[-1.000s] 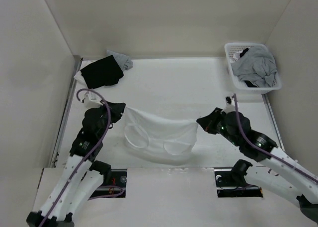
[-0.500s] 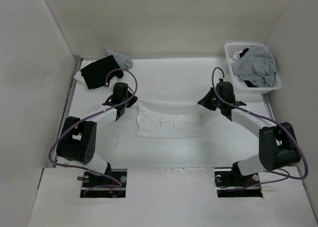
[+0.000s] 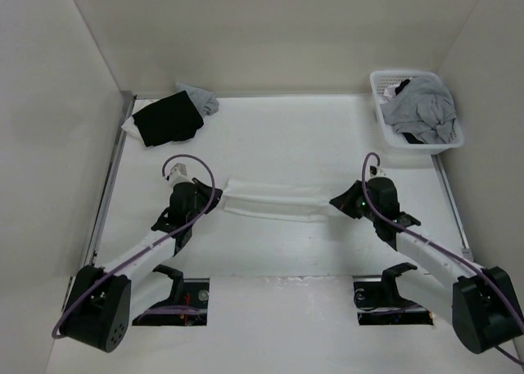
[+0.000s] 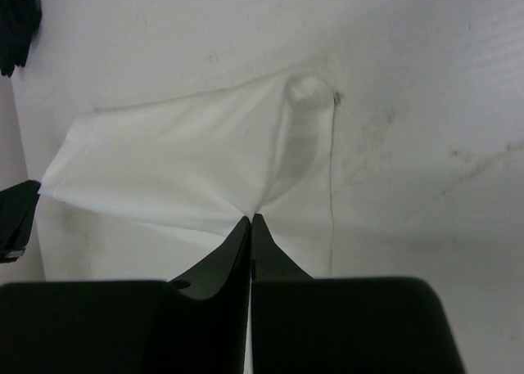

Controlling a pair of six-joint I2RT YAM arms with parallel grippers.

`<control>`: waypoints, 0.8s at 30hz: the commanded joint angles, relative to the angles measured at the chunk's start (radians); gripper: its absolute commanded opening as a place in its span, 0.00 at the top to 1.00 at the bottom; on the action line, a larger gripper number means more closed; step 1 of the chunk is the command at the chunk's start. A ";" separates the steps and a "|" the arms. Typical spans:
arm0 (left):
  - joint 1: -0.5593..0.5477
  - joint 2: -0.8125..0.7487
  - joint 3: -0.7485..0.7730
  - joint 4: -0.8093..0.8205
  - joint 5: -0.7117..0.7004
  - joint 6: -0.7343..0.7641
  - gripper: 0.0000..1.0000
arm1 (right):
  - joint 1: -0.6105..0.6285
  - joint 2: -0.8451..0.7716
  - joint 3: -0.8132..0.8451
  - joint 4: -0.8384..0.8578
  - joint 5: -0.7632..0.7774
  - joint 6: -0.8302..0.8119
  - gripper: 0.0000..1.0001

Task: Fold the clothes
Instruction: Fold the tank top

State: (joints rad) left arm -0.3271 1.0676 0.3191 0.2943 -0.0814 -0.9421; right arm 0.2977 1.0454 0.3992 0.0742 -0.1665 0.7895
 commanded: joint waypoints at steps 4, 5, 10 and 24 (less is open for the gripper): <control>-0.014 -0.101 -0.087 0.008 0.009 -0.009 0.98 | 0.083 -0.182 -0.100 -0.082 0.091 0.105 0.98; -0.014 -0.097 -0.097 0.012 0.009 -0.007 0.98 | 0.100 -0.192 -0.112 -0.094 0.097 0.120 0.98; -0.017 -0.089 -0.140 0.025 0.023 -0.009 0.97 | 0.195 -0.194 -0.160 -0.111 0.146 0.214 0.96; 0.084 -0.189 -0.203 -0.034 0.049 0.018 0.73 | 0.189 -0.175 -0.134 -0.098 0.207 0.163 0.50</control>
State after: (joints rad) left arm -0.2626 0.9054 0.1215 0.2558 -0.0467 -0.9474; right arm 0.5129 0.8085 0.2214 -0.0856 0.0273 0.9962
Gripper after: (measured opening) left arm 0.262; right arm 0.496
